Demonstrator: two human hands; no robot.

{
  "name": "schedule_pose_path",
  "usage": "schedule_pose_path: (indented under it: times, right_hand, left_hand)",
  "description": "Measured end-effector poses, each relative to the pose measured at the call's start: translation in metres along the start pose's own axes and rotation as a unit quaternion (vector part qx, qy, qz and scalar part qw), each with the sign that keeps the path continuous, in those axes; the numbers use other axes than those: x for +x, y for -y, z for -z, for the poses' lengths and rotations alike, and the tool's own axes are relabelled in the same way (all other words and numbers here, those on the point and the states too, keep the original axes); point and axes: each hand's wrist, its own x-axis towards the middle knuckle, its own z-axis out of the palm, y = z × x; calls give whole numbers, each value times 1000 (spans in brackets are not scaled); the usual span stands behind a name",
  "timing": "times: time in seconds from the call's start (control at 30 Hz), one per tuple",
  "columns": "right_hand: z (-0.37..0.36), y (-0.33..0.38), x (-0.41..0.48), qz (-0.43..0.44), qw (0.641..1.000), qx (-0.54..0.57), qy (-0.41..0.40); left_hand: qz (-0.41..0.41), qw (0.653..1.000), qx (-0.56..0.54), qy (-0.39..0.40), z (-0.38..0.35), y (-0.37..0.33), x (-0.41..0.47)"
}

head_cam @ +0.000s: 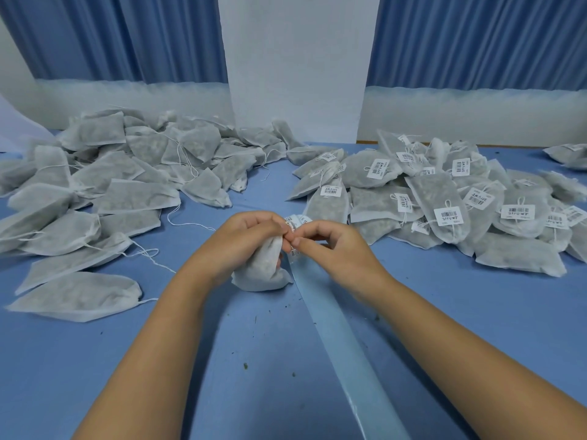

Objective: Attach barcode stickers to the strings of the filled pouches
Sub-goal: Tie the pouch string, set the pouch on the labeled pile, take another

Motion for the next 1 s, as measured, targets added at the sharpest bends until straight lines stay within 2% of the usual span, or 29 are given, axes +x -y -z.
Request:
schedule_pose_path:
  times: [0.27, 0.57, 0.8, 0.9, 1.0]
  right_hand:
    - [-2, -1, -1, 17, 998, -49, -18]
    - [-2, -1, -2, 59, 997, -17, -48]
    - [0, -5, 0, 75, 981, -168, -55]
    - [1, -2, 1, 44, 991, -126, -31]
    - [3, 2, 3, -35, 997, -64, 16]
  left_hand:
    - [-28, 995, 70, -63, -2, 4, 4]
    - [-21, 991, 106, -80, -4, 5, 7]
    - [-6, 985, 145, -94, -4, 7, 8]
    - [-10, 981, 165, -102, -3, 7, 8]
    - [-10, 979, 177, -99, -3, 8, 7]
